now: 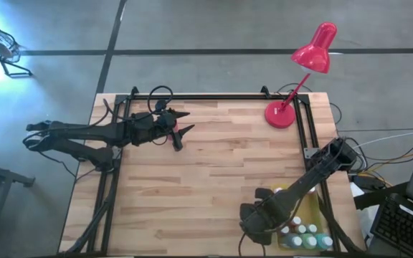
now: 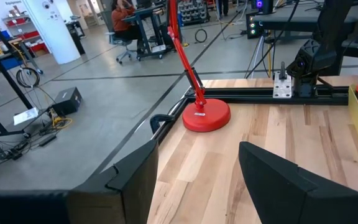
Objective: Pick & Place Paint Supplies
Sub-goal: Put the light blue paint bottle into the yellow bin
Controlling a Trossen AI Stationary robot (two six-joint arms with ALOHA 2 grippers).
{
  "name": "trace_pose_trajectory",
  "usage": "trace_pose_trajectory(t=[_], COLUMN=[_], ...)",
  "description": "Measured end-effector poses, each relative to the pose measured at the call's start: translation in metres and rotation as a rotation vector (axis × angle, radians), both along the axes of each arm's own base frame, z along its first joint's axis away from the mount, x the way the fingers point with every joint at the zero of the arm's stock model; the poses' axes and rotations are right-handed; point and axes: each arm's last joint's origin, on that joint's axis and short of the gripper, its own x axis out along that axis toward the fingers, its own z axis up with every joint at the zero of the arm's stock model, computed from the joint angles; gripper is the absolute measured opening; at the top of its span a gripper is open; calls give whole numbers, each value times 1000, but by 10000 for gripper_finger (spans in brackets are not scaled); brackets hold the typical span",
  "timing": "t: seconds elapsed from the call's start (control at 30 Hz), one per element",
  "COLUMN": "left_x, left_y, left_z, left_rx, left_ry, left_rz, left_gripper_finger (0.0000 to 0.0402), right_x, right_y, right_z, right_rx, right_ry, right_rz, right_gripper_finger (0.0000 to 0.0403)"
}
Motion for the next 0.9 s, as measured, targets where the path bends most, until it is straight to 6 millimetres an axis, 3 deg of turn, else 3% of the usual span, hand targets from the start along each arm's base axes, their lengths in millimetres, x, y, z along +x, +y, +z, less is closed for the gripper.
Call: trace_pose_trajectory(t=[0.13, 0.33, 0.57, 0.73, 0.9], left_x=[0, 0, 0, 0, 0], left_y=[0, 0, 0, 0, 0], left_z=[0, 0, 0, 0, 0], left_rx=[0, 0, 0, 0, 0], left_ry=[0, 0, 0, 0, 0], left_rz=[0, 0, 0, 0, 0], left_gripper_finger=[229, 229, 229, 229, 229], right_x=[2, -5, -43, -75, -93], right_y=[0, -5, -2, 10, 19], right_z=[12, 61, 112, 129, 131], right_rx=[10, 12, -21, -67, -88], right_ry=[-33, -93, -89, -71, -130], right_rz=[-2, -57, -231, -350, -402], right_gripper_finger=[112, 112, 112, 112, 112])
